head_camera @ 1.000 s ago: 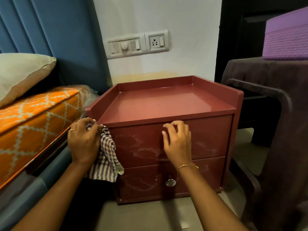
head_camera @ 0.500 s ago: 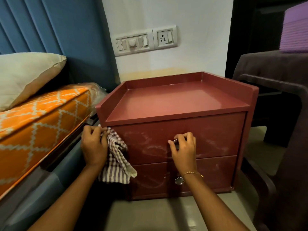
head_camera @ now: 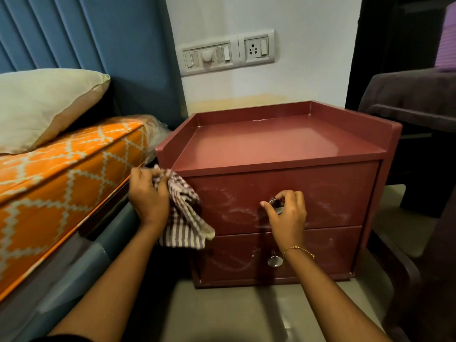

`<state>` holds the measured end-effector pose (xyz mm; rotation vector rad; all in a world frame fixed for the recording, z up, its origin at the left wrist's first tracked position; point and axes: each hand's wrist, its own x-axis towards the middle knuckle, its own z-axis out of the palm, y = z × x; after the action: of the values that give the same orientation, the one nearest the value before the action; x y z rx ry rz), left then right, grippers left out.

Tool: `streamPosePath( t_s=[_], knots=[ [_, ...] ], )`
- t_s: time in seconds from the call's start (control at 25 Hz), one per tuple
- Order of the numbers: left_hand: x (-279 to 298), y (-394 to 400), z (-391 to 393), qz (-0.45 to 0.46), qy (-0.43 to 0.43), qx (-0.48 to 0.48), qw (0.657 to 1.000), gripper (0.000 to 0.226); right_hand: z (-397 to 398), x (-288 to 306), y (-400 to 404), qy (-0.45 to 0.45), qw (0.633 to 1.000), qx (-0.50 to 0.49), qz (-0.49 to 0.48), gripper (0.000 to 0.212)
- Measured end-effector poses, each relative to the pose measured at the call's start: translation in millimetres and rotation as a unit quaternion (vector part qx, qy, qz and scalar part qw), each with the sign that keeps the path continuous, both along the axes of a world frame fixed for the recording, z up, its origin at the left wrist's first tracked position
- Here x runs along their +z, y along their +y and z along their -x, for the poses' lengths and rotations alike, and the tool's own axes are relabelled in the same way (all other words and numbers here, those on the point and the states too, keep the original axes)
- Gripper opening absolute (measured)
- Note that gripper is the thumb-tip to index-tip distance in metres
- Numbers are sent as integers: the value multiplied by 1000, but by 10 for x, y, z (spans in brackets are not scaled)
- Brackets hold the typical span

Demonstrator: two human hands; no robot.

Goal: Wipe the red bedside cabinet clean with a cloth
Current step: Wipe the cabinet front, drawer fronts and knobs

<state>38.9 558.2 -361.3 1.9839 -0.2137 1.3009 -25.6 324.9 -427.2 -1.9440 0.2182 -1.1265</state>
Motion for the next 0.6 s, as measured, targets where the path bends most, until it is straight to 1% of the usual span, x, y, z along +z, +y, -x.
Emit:
streamPosePath(
  t_s=[0.08, 0.2, 0.24, 0.36, 0.4, 0.48, 0.6],
  knots=[
    [39, -7, -41, 15, -8, 5, 1000, 13, -13, -1, -13, 5, 1000, 3, -2, 25],
    [-248, -38, -11, -33, 18, 13, 999, 11, -23, -11, -12, 1, 1000, -6, -12, 25],
    [-350, -23, -5, -51, 42, 16, 998, 10, -24, -13, -3, -3, 1000, -7, -18, 24],
    [-567, 26, 47, -115, 150, 13, 982, 10, -11, -9, 18, -15, 999, -4, -32, 25],
    [-595, 43, 65, -130, 162, 4, 978, 11, 2, 0, 18, -16, 999, -2, -34, 26],
    [-564, 43, 95, -124, 154, -13, 980, 11, 17, 24, 7, -11, 999, 2, -30, 26],
    [-418, -12, 109, -52, 104, -3, 993, 10, 28, 36, -9, -9, 1000, 15, -20, 27]
  ],
)
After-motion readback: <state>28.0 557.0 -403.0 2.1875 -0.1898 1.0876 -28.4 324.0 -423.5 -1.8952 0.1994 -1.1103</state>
